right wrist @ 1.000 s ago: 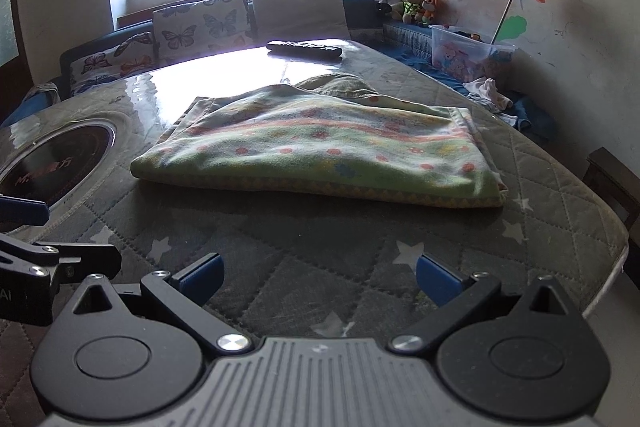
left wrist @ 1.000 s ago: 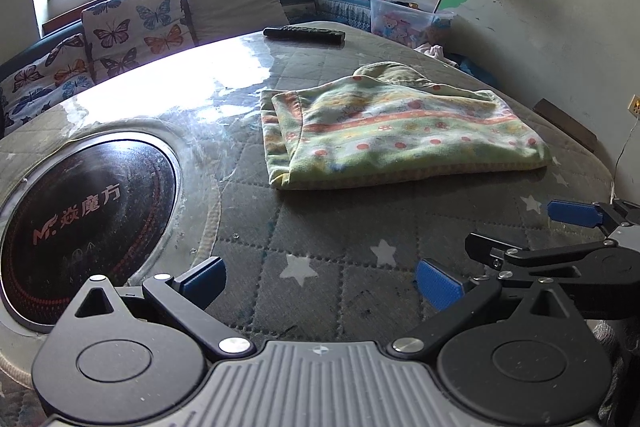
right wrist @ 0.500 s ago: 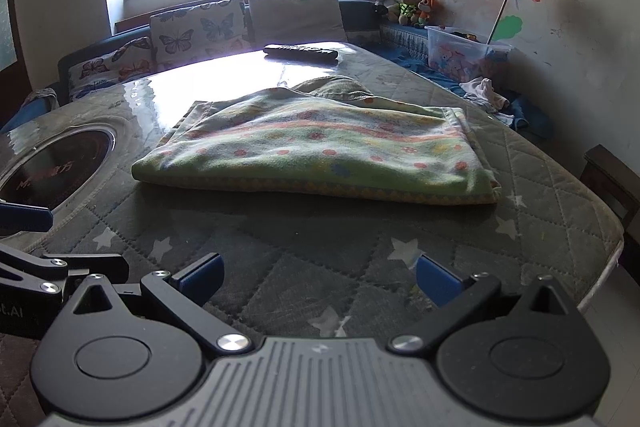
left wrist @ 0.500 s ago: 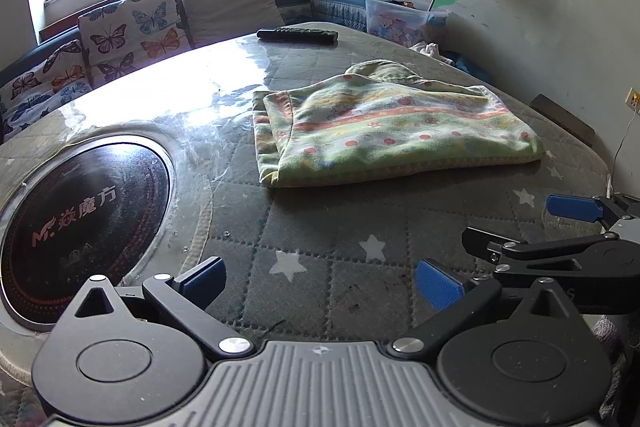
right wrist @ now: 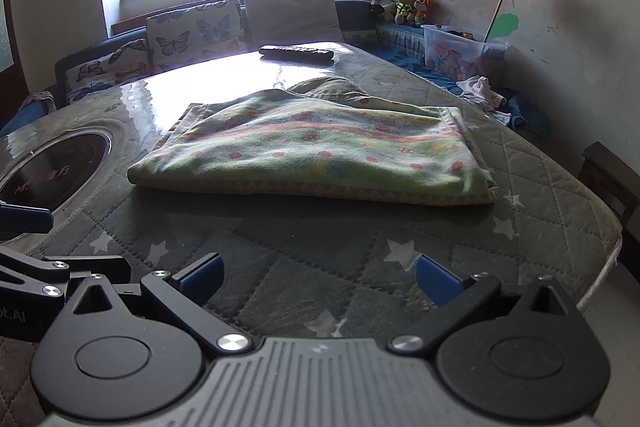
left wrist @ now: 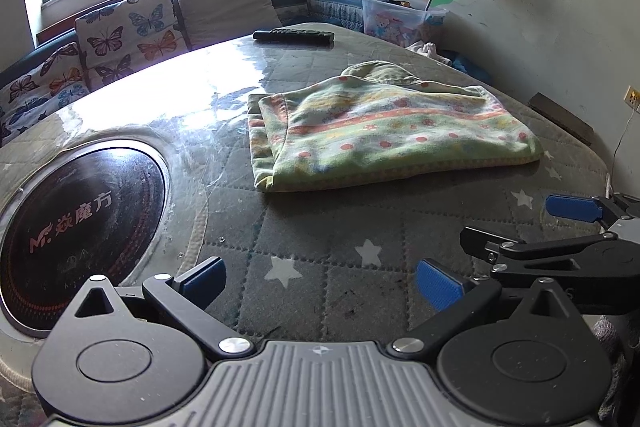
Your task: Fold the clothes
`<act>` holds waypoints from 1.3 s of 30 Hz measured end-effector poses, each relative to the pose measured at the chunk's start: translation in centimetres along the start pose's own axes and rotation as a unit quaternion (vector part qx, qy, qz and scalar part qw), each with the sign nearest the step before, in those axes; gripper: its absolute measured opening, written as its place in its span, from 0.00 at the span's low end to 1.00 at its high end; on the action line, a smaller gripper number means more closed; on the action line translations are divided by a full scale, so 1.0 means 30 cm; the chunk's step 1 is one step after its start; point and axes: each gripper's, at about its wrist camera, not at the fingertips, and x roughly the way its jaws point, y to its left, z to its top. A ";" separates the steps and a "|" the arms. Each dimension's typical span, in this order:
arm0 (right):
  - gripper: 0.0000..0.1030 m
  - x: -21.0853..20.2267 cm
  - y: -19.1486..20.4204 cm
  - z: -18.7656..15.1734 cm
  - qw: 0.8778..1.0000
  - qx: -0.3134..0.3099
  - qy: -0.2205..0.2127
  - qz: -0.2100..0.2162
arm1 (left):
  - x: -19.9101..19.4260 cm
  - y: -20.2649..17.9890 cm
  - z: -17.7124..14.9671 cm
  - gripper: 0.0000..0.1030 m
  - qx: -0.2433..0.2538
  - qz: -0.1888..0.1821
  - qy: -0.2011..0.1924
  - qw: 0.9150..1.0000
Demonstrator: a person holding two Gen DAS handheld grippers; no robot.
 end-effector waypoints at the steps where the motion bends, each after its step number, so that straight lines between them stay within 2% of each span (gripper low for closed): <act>1: 1.00 0.001 0.000 0.001 1.000 0.000 0.000 0.000 | 0.001 0.000 0.002 1.00 0.001 0.000 0.000 1.000; 39: 1.00 0.076 -0.001 0.037 1.000 0.014 0.020 -0.015 | 0.079 0.017 0.059 1.00 0.017 -0.007 0.017 1.000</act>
